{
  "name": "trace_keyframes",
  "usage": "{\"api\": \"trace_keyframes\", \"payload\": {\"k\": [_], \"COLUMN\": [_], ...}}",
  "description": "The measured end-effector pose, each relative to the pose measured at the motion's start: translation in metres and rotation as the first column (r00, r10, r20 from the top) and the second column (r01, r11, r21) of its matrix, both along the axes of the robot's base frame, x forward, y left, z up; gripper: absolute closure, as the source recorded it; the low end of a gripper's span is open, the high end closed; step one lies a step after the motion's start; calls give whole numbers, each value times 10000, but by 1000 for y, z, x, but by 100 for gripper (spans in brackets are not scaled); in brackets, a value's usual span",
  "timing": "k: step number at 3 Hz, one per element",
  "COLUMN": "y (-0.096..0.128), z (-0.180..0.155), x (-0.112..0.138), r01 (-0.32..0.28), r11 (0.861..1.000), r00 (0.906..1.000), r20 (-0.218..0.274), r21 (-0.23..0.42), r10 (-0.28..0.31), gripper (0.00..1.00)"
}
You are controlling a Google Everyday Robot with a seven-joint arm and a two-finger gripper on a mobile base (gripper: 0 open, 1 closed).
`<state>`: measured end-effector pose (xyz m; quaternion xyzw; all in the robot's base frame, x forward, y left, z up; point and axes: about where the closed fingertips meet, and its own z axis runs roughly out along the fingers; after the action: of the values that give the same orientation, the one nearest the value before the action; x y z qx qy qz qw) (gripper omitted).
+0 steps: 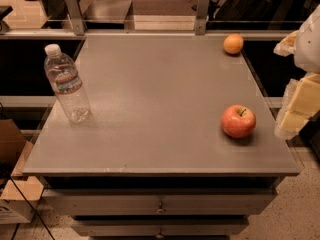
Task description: Move orange near water bottle
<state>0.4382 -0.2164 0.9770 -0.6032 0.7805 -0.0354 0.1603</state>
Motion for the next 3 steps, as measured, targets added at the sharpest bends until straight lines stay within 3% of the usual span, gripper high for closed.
{"api": "trace_keyframes", "payload": {"k": [1, 2, 3], "y": [0, 0, 2], "z": [0, 4, 5], "x": [0, 4, 18], "r01": [0, 147, 89], "r11": [10000, 9995, 9921], "r00": [10000, 9994, 9959], "r20": [0, 311, 886], "r21": [0, 271, 1248], "r10": [0, -156, -201], "gripper": [0, 0, 0]}}
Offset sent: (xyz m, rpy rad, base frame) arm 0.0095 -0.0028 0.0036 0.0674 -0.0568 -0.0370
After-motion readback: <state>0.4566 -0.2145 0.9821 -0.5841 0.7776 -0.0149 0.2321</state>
